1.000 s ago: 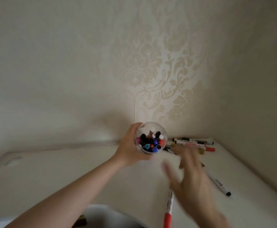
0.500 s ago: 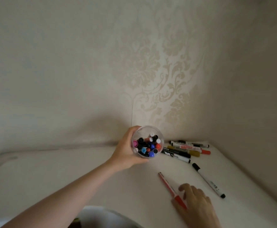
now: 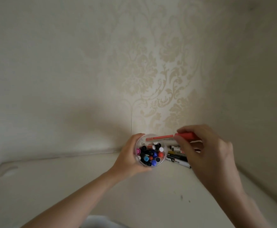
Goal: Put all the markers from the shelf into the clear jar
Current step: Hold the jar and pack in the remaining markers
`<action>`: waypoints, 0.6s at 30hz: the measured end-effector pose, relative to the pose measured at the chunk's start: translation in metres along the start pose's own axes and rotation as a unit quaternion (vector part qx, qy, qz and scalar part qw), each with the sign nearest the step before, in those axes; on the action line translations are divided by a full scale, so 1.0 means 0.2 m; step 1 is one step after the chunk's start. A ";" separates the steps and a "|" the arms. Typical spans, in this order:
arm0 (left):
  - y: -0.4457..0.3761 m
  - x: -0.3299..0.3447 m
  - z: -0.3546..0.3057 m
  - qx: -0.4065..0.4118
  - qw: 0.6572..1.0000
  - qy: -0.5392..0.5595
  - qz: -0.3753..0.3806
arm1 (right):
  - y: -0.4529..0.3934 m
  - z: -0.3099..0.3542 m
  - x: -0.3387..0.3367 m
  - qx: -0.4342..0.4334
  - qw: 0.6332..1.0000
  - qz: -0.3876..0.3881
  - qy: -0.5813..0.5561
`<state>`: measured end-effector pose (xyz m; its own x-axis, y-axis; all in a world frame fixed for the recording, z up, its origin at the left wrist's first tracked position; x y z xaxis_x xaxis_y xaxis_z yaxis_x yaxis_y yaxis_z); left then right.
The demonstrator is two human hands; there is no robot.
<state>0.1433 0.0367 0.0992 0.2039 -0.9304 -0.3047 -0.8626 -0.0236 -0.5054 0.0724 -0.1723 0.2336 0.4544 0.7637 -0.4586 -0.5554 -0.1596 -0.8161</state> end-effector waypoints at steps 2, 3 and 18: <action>0.00 -0.01 -0.01 0.003 1.000 0.004 -0.005 | -0.02 0.03 0.09 -0.020 1.000 0.014 0.018; 0.00 -0.01 -0.01 0.002 1.000 0.003 -0.005 | -0.03 0.03 0.16 -0.030 0.999 0.026 0.029; -0.02 -0.01 0.04 -0.016 1.000 0.024 -0.001 | 0.07 -0.03 0.75 -0.083 0.911 0.267 0.302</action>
<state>0.1493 0.0417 0.0956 0.1850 -0.9465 -0.2643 -0.8763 -0.0371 -0.4803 0.1368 -0.0628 0.1513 0.4781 0.0738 -0.8752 -0.7190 -0.5395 -0.4382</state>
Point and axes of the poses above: each hand's wrist, its own y-axis away from the middle knuckle, its own x-axis out of the palm, z = x × y, the point moved 9 cm from there along -y, towards the middle knuckle, and after that the axes turned 8 degrees about y, right-handed, at the moved point
